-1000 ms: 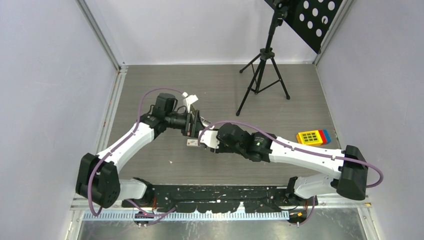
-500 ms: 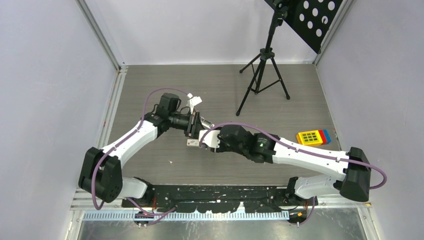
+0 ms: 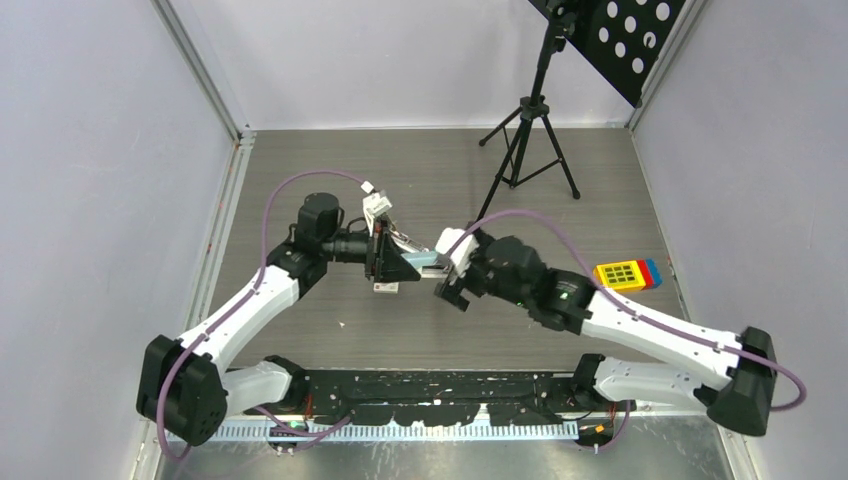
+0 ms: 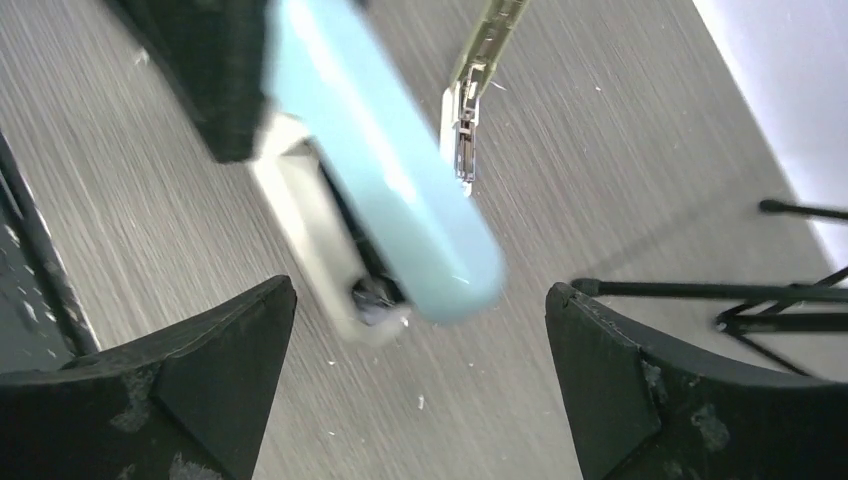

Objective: Load the staples into the stapler

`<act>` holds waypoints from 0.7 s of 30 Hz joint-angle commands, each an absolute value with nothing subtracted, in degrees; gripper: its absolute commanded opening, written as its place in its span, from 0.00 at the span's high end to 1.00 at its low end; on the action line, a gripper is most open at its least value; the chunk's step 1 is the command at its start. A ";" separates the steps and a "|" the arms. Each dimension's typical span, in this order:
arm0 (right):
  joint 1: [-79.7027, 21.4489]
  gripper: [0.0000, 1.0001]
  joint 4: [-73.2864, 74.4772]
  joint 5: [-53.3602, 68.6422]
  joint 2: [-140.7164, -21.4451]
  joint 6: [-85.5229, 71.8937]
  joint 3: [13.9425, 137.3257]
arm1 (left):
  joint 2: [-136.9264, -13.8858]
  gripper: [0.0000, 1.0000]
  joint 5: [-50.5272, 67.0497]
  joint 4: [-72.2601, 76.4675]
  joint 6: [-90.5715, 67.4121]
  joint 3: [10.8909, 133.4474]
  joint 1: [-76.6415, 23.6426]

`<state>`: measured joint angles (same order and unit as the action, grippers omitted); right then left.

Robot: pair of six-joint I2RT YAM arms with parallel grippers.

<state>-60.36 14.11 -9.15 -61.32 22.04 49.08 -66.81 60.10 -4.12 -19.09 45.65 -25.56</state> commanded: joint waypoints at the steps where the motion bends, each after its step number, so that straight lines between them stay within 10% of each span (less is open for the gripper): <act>1: -51.24 0.00 5.07 5.39 -53.94 5.16 45.29 | -63.27 1.00 60.15 9.65 -16.35 42.14 -25.84; 21: -28.94 0.03 -58.48 35.05 -62.26 -40.07 28.92 | -62.11 1.00 48.41 52.40 -33.64 30.63 -28.14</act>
